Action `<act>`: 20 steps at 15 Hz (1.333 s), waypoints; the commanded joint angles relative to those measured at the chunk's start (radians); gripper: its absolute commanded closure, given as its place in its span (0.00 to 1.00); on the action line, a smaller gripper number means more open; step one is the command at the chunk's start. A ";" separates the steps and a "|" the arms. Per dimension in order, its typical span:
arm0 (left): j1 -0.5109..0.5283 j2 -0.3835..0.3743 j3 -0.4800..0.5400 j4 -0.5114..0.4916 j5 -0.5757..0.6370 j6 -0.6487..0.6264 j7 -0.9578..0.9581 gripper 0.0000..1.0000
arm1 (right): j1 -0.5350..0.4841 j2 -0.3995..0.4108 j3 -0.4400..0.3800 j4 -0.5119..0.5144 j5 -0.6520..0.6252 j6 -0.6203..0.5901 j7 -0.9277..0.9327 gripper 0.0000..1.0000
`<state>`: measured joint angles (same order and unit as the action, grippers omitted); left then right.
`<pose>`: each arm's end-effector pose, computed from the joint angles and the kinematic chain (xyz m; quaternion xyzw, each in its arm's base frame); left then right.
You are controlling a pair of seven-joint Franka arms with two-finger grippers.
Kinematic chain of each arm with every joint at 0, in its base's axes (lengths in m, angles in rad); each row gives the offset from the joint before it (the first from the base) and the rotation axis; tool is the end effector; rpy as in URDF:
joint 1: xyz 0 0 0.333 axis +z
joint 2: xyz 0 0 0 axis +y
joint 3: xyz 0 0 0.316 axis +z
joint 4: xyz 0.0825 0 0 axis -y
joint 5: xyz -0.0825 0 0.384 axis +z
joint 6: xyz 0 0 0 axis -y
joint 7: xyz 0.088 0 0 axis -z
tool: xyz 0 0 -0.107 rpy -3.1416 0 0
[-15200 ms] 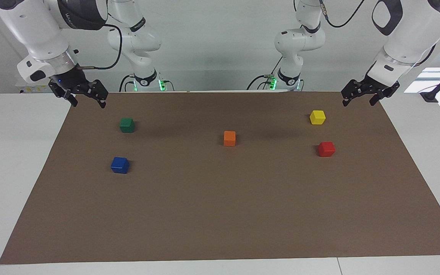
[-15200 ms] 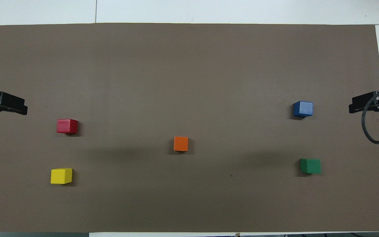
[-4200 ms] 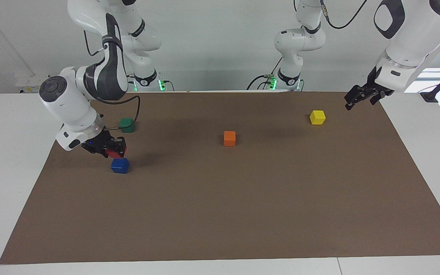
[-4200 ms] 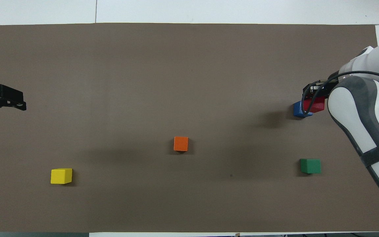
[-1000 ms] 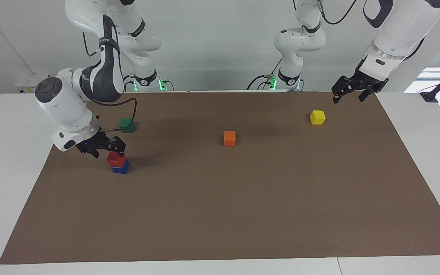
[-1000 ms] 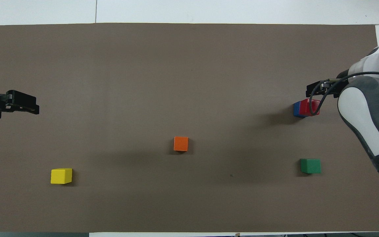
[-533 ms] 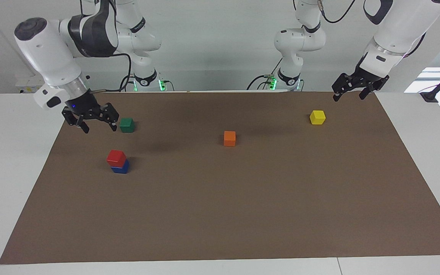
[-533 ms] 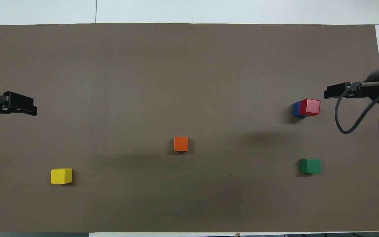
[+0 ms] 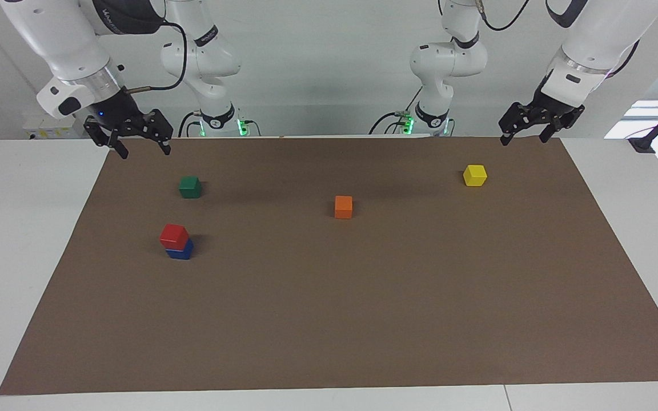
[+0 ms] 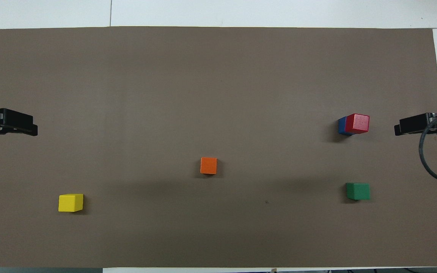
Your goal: Transfer red block to right arm and stack on blue block
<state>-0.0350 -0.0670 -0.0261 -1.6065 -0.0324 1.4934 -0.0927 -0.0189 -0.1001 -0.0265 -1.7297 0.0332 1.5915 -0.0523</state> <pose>0.5241 -0.0362 0.6374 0.9995 0.0150 -0.0242 0.0135 0.5222 -0.0209 0.6052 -0.9997 -0.0029 0.0182 0.0188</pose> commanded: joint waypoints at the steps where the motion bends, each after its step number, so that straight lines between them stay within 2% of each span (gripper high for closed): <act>1: 0.000 -0.017 0.005 -0.018 -0.008 -0.009 -0.007 0.00 | 0.004 0.000 0.011 0.010 -0.076 -0.022 0.031 0.00; 20: 0.000 -0.017 0.005 -0.018 -0.008 -0.010 -0.007 0.00 | 0.002 -0.003 0.010 0.002 -0.072 0.022 0.060 0.00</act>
<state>-0.0350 -0.0670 -0.0261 -1.6068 -0.0324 1.4933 -0.0928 -0.0174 -0.1000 -0.0197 -1.7290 -0.0200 1.6136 -0.0049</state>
